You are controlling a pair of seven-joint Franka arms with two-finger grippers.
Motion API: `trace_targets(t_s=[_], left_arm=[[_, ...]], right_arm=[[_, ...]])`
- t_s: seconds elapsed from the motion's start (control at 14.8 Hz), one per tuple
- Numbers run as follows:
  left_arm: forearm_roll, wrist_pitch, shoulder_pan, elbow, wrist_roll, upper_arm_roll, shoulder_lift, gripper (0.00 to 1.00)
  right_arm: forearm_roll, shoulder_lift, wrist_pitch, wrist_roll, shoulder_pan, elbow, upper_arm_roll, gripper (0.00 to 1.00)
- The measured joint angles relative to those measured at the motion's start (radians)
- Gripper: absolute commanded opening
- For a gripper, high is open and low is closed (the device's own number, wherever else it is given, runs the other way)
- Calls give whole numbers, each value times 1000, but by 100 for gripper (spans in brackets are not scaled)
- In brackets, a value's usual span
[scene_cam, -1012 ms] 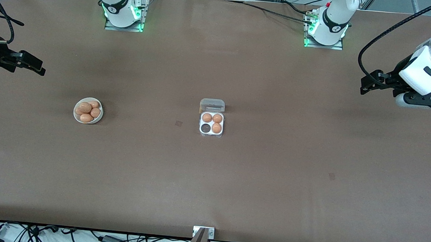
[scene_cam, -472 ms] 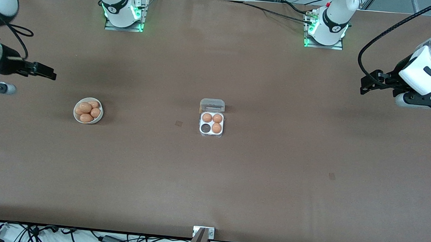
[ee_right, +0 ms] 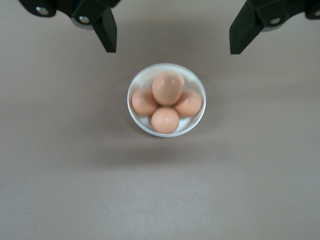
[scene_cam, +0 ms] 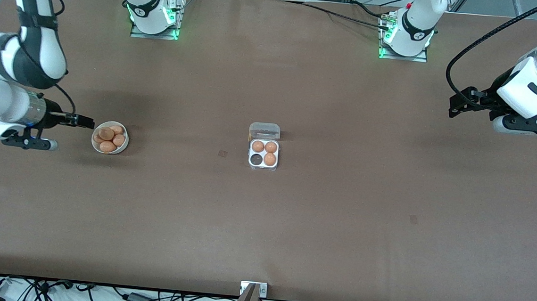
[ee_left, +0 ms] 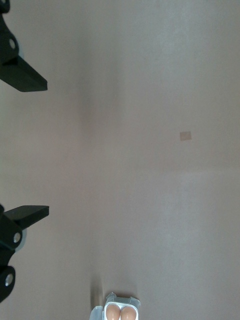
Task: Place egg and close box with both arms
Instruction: 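Move the right gripper over the white egg bowl and lower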
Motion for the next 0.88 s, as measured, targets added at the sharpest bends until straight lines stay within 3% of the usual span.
trace_targets(t_s=[0.4, 0.88], left_arm=[[0, 0, 0, 0, 0, 0, 0, 100], [0, 0, 0, 1, 0, 0, 0, 100]], right_arm=[[0, 1, 356, -6, -1, -234, 0, 100], [0, 38, 405, -11, -1, -270, 0, 100]])
